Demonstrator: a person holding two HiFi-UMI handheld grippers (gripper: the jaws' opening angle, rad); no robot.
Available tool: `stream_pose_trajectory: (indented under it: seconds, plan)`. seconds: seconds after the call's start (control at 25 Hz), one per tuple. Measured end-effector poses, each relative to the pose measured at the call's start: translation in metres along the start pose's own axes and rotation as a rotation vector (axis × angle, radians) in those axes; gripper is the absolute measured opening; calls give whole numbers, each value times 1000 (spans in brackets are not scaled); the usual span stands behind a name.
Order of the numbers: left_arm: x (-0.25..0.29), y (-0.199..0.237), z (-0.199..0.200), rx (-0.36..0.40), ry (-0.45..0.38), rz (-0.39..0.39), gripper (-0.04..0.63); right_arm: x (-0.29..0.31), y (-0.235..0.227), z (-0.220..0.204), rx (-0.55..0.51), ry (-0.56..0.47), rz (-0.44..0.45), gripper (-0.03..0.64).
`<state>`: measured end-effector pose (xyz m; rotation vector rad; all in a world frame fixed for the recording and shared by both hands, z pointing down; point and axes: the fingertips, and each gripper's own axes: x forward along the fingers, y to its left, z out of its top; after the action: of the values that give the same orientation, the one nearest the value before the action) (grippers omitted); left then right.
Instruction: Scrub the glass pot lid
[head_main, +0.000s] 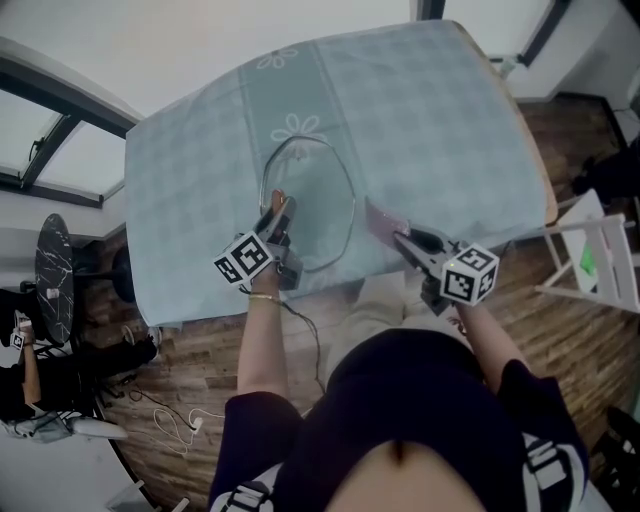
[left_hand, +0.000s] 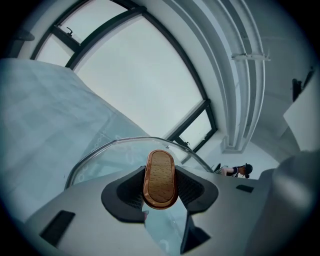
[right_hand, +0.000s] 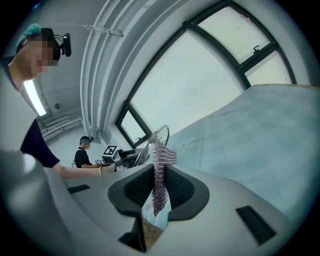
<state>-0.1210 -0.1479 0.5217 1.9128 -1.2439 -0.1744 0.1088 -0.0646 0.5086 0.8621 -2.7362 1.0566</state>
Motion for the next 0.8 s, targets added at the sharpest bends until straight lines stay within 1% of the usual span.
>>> stream_pose_trajectory:
  seconds: [0.16,0.28,0.52,0.8]
  plan:
    - [15,-1,-10,54,46,65,167,-13,-12,13,17,-45,-35,69]
    - [26,0,-17,84,79,108,167,-18,-17,22,26,-75,-39,69]
    - [45,7,-31,140,151,198,167,-23,-23,32,39,-103,-57,70]
    - [62,11,-44,159,190,253,167,-29,-38,43,40,-116,-78,69]
